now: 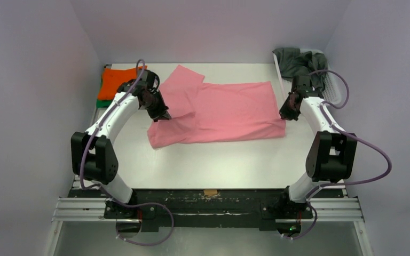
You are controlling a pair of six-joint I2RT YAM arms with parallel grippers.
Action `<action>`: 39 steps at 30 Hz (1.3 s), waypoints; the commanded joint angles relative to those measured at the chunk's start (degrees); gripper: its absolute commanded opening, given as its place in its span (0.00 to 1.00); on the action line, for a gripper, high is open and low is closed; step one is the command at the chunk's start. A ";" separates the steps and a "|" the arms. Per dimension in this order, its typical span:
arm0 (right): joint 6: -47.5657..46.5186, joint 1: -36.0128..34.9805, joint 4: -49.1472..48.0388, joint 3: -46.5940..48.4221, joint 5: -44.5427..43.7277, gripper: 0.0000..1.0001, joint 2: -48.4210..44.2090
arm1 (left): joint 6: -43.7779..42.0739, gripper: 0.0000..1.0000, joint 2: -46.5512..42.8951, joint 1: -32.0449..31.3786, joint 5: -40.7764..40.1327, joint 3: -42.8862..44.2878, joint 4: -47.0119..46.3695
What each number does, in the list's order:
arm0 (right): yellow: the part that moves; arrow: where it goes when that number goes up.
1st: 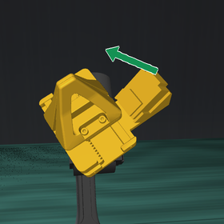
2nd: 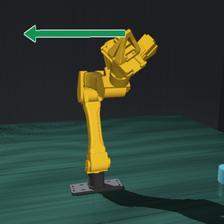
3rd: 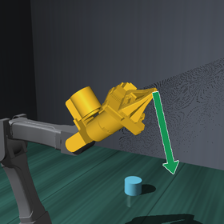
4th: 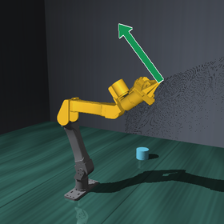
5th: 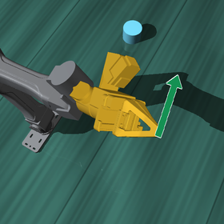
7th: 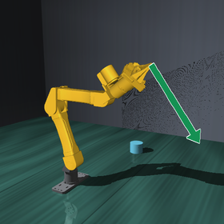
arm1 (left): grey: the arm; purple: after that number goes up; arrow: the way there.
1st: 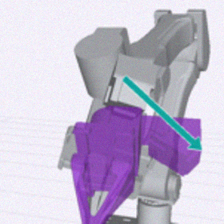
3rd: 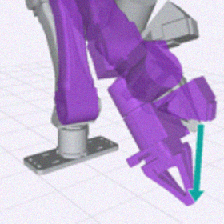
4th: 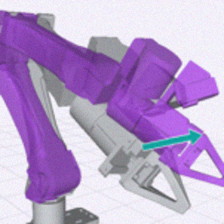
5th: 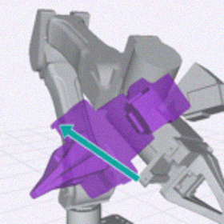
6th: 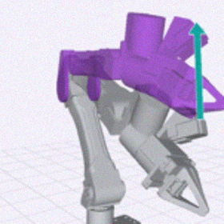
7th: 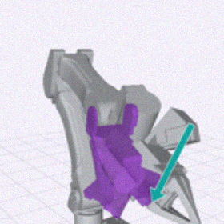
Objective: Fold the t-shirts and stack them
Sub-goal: Fold the flattened tshirt in 1/3 of the way
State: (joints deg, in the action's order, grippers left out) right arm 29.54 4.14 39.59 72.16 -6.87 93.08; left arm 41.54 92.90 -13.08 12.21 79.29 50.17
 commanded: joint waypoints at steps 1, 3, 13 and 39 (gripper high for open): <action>-1.65 -0.10 -1.61 3.91 -2.30 0.00 1.62 | -3.06 0.00 3.11 1.11 -2.02 6.63 -2.03; -1.71 -0.04 -1.84 4.46 -2.24 0.00 2.44 | -3.68 0.00 4.66 1.13 -2.52 8.95 -2.23; -1.84 -0.06 -4.45 4.72 -3.76 0.00 5.91 | -8.87 0.00 14.26 1.39 -4.31 20.47 -1.35; -5.59 -16.07 -17.03 1.42 2.84 0.80 9.86 | -3.20 1.00 20.69 1.94 9.53 12.11 -13.09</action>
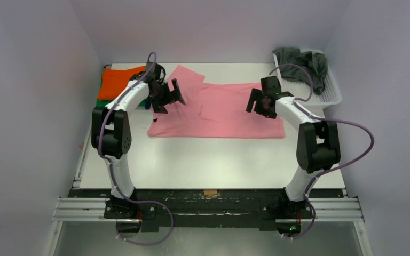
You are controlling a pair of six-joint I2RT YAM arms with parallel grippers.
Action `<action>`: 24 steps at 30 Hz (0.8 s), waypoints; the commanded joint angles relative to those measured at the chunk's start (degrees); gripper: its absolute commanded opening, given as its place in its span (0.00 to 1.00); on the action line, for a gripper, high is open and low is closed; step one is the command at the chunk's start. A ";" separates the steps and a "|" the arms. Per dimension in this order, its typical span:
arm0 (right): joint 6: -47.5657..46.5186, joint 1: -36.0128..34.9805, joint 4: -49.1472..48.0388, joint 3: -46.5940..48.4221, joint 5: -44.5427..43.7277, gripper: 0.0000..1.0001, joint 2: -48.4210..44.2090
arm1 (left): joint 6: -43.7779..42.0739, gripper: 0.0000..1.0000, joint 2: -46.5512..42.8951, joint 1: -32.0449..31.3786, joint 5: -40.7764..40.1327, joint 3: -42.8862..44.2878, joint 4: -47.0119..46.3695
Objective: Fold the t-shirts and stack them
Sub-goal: Fold the flattened tshirt in 1/3 of the way
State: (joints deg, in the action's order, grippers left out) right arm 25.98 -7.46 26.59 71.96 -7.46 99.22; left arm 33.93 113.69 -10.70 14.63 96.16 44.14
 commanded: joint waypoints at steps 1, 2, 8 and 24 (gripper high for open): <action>-2.02 -5.13 -5.34 1.58 3.90 0.82 4.49 | 4.74 1.00 0.29 -0.58 7.00 -5.78 -7.39; -2.01 -5.65 -6.17 1.60 4.70 0.84 5.15 | 5.05 1.00 0.60 -0.68 6.73 -6.91 -7.87; 0.50 -7.12 -7.13 -2.62 4.34 0.86 7.09 | 4.56 1.00 2.07 -0.73 5.39 -12.64 -7.62; 3.89 -6.92 -6.92 -23.07 -0.14 0.87 -5.33 | 10.42 1.00 -11.09 -7.48 -0.47 -37.37 -9.67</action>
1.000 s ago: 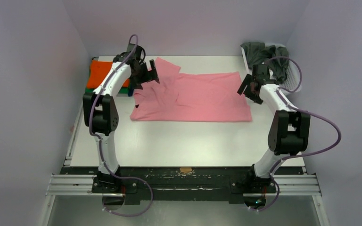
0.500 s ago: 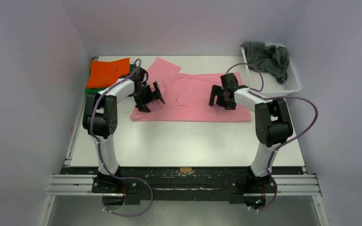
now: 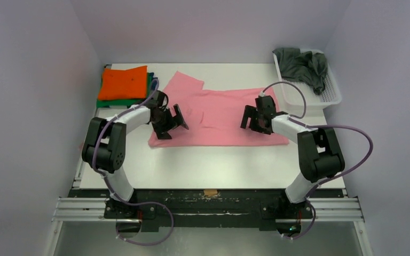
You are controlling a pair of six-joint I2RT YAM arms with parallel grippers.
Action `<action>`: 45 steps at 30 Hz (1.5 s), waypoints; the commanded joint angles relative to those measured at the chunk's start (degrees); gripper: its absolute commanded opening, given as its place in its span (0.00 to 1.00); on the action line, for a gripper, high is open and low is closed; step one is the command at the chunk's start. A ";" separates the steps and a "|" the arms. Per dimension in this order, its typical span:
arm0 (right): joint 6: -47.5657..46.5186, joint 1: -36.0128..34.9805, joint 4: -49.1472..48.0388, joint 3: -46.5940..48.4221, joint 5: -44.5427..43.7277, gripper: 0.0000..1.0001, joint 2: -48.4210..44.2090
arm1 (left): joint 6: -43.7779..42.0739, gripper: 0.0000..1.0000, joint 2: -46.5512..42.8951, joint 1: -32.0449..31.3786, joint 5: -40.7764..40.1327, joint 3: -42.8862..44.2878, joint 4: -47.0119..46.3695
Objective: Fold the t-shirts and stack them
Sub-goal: Fold the flattened tshirt in 1/3 of the way, then grab the side of the flattened tshirt furthest away from the robot with both arms
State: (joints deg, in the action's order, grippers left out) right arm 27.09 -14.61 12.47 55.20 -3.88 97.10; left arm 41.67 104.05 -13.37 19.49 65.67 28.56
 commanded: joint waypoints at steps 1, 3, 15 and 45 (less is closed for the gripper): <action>3.34 0.54 7.95 -7.37 -4.65 0.87 -4.35 | 3.80 1.00 -2.20 -6.08 -6.03 -7.98 6.16; 4.85 1.63 9.63 -9.61 -5.75 0.88 -6.75 | 6.47 1.00 -3.64 -9.36 -6.02 -10.60 4.68; 4.76 14.30 15.84 -19.47 -1.16 0.89 -18.78 | 20.02 1.00 -14.62 -23.34 -8.24 -20.33 5.05; 11.24 14.44 26.00 -16.42 -4.73 0.97 -35.68 | 14.21 1.00 -24.85 -24.61 -17.45 -9.38 16.17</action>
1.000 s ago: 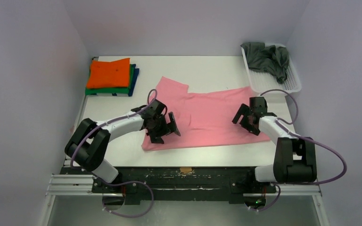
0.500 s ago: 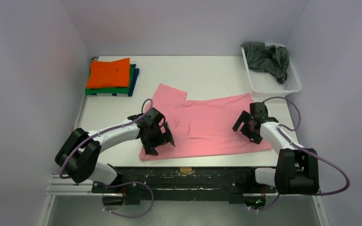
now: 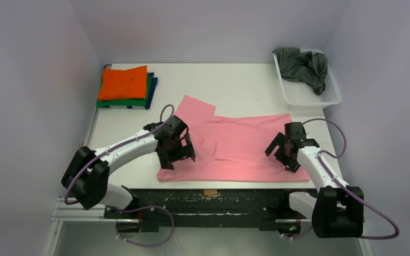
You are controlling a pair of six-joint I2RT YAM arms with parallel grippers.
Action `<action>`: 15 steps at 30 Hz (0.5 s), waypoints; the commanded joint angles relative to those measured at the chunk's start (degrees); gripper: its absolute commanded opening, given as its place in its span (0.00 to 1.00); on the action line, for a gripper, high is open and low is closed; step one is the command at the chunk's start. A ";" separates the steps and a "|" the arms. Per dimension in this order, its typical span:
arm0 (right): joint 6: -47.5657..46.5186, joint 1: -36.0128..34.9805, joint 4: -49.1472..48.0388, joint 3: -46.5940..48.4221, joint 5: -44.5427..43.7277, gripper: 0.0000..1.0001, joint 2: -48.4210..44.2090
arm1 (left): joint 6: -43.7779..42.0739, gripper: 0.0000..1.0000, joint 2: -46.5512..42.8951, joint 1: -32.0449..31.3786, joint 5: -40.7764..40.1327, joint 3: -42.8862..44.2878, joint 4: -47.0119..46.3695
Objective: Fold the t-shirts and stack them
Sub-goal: Grab the side of the flattened tshirt furthest away from the robot with both arms
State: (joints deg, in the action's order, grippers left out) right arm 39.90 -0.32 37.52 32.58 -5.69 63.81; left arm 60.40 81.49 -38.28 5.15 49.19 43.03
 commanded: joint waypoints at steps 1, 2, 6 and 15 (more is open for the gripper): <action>-2.56 0.14 0.37 8.75 -3.25 0.97 -2.60 | -5.85 1.00 -2.14 0.87 -3.32 9.17 1.95; -3.47 0.14 -0.27 10.92 -3.41 0.97 -2.59 | -7.20 1.00 -1.66 1.68 -3.30 11.24 2.24; -6.30 0.14 -4.09 17.40 -2.83 0.97 -1.87 | -12.93 1.00 2.48 8.19 -1.31 19.49 0.84; -7.68 0.14 -10.08 21.88 0.36 0.97 1.34 | -24.28 1.00 29.53 19.00 -2.35 52.21 -3.61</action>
State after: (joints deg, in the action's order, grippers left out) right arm 33.89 -0.32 30.37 51.53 -6.17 63.66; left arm 43.53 100.47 -22.13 3.55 88.62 40.95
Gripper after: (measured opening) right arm 0.970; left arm 0.998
